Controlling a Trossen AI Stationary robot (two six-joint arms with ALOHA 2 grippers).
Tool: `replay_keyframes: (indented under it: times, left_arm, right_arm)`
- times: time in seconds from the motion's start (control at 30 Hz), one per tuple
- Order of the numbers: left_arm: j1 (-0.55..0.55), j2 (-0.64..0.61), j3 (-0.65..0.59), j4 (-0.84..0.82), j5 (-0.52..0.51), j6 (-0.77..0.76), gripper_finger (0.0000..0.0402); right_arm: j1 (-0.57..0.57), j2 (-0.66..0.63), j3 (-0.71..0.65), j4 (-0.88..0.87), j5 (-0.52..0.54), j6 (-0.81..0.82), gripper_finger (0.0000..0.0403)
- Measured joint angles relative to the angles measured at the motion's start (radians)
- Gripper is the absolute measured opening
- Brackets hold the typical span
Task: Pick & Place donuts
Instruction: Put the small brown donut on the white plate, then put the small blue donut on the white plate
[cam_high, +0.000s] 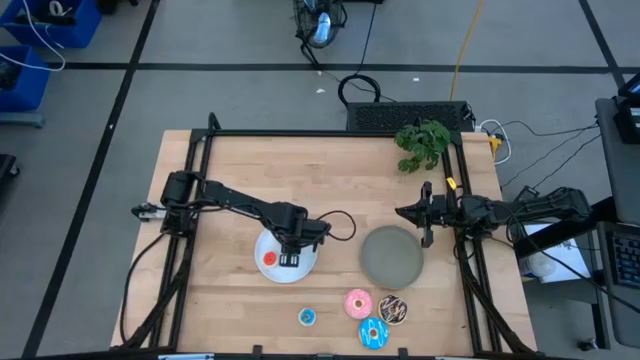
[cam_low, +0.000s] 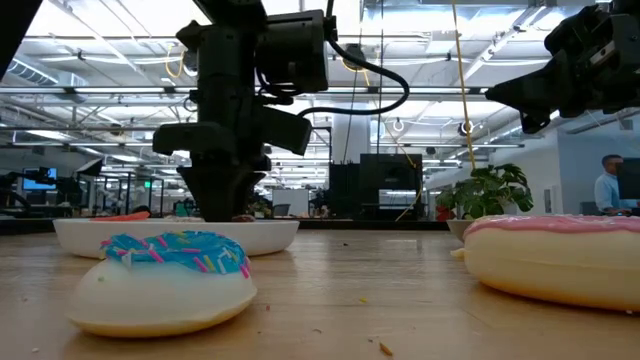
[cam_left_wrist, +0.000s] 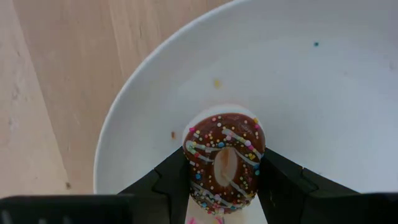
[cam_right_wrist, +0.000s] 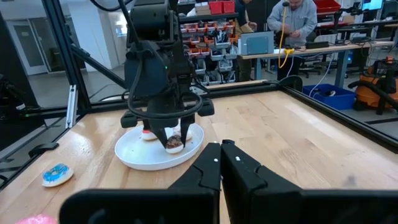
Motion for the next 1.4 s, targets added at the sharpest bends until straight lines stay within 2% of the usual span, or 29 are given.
replay_keyframes:
  times: [0.23,0.57,0.77,1.17,1.27,1.4]
  left_arm:
    - [-0.002,0.0,0.0,-0.003,0.066,0.013,0.017]
    - [-0.001,0.0,0.0,-0.003,0.013,0.02,0.0274]
    - [-0.001,0.0,0.007,-0.012,0.013,0.031,0.03]
    - [-0.024,-0.002,0.131,-0.14,0.007,0.02,0.0287]
    - [-0.024,-0.002,0.131,-0.15,-0.025,0.019,0.0253]
    - [-0.024,-0.002,0.131,-0.15,-0.035,0.011,0.0173]
  right_arm:
    - [0.0,0.0,0.0,0.0,0.0,0.0,0.0]
    - [0.0,0.0,0.0,0.0,0.0,0.0,0.0]
    - [0.0,0.0,0.0,0.0,0.0,0.0,0.0]
    - [0.0,0.0,0.0,-0.017,-0.001,0.0,0.0]
    - [0.0,0.0,0.0,-0.017,-0.001,0.001,0.0]
    - [0.0,0.0,0.0,-0.017,-0.001,0.002,0.0]
